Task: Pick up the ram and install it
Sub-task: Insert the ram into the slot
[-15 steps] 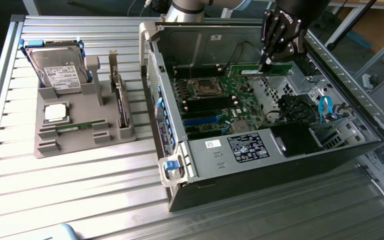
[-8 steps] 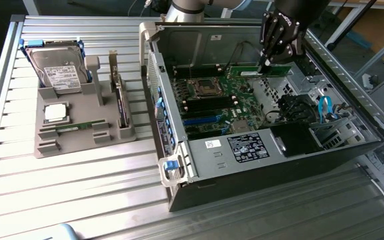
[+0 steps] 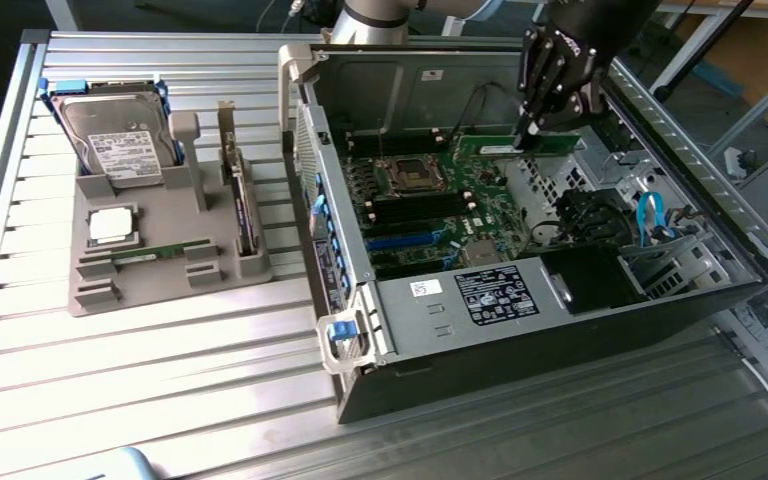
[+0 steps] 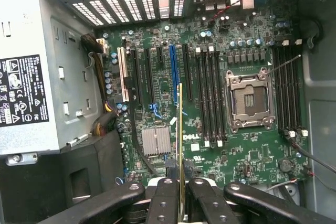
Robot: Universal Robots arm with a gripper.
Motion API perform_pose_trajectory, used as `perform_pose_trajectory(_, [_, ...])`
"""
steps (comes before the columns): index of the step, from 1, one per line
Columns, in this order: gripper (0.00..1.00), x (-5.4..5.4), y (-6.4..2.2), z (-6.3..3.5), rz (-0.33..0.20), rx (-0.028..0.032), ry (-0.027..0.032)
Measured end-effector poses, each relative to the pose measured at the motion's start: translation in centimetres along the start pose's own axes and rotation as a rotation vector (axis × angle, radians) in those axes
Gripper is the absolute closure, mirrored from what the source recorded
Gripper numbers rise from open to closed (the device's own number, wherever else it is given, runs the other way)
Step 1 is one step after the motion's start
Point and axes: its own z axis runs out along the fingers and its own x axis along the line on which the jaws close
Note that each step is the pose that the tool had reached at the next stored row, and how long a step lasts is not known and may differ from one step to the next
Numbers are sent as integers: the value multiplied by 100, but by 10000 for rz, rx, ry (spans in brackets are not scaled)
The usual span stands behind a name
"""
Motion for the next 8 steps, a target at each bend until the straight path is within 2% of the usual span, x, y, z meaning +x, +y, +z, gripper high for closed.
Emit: perform_pose_trajectory(8, [86,-1,0,45,0,0,-1])
